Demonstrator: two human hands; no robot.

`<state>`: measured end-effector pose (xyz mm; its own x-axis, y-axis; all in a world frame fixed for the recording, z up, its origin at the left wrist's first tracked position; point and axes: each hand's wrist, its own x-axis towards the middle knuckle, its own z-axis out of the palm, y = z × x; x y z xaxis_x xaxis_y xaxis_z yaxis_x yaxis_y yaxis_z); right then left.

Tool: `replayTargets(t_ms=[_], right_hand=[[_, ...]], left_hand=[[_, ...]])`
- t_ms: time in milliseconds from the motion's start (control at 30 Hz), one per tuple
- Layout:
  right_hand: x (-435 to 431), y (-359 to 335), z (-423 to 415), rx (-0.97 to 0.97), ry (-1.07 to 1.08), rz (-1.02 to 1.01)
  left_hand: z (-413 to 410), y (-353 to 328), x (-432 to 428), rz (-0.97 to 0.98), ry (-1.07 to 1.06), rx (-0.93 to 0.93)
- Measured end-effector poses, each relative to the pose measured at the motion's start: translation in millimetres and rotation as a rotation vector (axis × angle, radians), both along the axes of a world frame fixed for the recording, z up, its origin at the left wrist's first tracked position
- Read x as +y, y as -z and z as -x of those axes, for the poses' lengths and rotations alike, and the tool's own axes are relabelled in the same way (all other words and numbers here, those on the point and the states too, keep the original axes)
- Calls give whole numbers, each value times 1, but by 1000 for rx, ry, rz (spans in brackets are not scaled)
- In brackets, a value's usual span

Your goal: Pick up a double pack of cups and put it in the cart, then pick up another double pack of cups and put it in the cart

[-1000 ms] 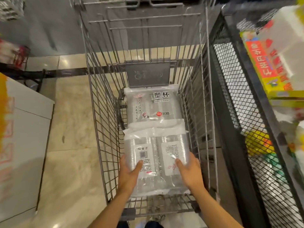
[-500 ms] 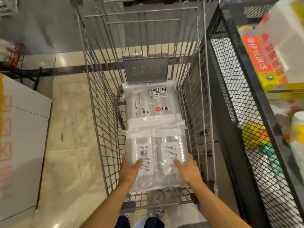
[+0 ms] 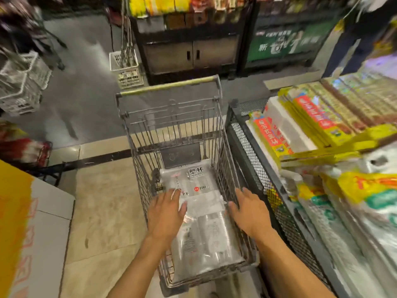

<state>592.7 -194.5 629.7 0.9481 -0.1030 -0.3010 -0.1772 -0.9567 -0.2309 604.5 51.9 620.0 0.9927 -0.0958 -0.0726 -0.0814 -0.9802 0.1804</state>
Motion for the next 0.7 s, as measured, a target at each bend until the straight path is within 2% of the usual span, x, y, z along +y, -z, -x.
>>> replayTargets(t_ms=[167, 333, 533, 700], right_hand=[[-11, -76, 28, -161, 130, 75], [-20, -116, 85, -236, 391, 75], [-6, -126, 193, -197, 832, 112], [16, -121, 300, -192, 1142, 113]], left_hand=[[-13, -80, -18, 63, 173, -152], [-27, -118, -51, 147, 427, -153], [0, -142, -110, 211, 822, -130], [67, -136, -159, 202, 1155, -122]])
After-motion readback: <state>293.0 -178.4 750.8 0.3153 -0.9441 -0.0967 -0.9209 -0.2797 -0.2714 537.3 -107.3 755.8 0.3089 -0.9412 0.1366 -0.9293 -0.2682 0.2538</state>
